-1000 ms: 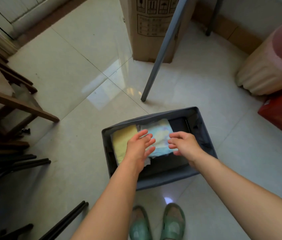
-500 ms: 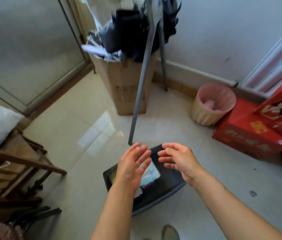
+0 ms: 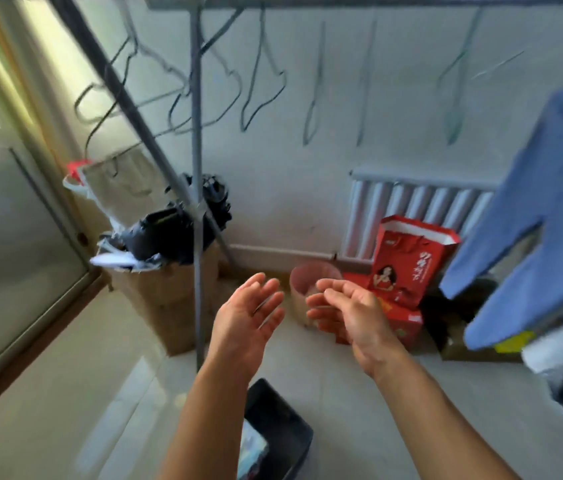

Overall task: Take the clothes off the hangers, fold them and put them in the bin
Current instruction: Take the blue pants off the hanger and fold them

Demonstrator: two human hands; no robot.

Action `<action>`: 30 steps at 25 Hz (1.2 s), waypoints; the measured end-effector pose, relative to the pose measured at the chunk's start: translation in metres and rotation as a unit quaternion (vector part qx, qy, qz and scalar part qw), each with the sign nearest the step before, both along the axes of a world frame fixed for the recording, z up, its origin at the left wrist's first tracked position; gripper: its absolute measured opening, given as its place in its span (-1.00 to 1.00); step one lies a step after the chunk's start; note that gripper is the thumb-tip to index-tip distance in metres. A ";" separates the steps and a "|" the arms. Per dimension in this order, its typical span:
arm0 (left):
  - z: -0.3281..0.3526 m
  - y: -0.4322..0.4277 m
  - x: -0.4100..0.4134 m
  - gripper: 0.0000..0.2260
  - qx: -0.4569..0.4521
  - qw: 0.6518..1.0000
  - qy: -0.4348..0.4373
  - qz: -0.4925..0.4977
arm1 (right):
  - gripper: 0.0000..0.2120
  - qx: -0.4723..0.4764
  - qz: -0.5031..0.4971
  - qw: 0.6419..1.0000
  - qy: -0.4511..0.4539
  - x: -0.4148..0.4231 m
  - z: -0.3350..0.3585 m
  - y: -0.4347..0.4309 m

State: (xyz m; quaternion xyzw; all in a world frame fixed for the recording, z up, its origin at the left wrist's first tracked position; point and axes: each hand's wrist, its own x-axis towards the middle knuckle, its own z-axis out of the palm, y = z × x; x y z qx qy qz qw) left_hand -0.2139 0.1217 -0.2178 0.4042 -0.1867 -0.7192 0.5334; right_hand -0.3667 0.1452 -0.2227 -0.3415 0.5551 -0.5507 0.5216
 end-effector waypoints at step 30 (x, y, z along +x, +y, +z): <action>0.118 0.064 -0.313 -0.84 -0.172 0.976 -0.055 -0.119 | -0.78 -0.087 -0.194 0.835 0.507 -0.405 0.215 -0.015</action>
